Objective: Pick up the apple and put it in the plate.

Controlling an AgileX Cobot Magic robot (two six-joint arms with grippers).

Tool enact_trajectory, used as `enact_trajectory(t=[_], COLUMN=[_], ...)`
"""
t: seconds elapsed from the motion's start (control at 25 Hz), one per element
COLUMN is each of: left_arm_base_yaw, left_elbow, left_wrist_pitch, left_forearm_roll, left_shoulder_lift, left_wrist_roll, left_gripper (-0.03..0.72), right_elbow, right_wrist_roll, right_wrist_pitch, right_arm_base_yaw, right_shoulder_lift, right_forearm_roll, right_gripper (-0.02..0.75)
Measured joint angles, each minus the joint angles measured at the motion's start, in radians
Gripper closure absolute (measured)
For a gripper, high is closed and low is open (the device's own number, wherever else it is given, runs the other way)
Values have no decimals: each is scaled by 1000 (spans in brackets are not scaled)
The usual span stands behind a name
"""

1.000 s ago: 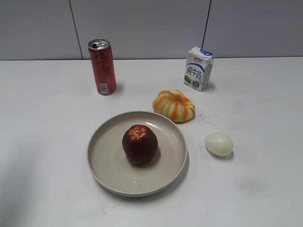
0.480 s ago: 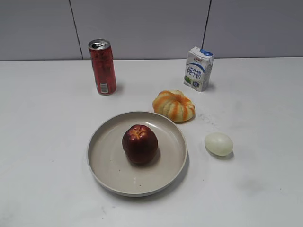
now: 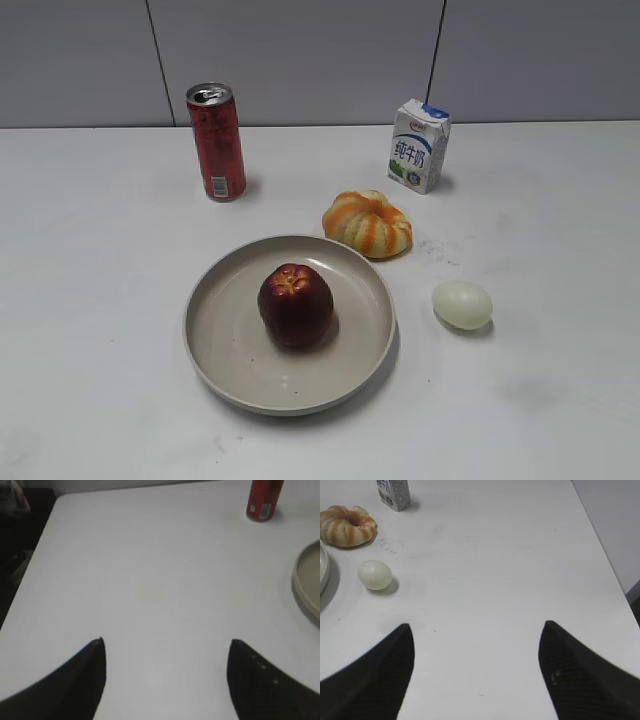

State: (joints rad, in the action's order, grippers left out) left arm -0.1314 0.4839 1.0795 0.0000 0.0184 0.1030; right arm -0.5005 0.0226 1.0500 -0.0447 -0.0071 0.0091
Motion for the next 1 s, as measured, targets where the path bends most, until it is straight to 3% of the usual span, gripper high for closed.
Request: enact_trajectory(t=[1.0], left_arm_base_yaw=[0], left_elbow=[-9], left_wrist_pitch=[8], left_forearm_roll=[-56], left_shoulder_lift=[-21], left_wrist_roll=[-1], left_gripper=[116], right_elbow=[0], right_wrist_roll=[0], right_wrist_pitch=[-1], right_arm_base_yaw=[0], right_shoulder_lift=[0], right_forearm_roll=[1], right_gripper=[153])
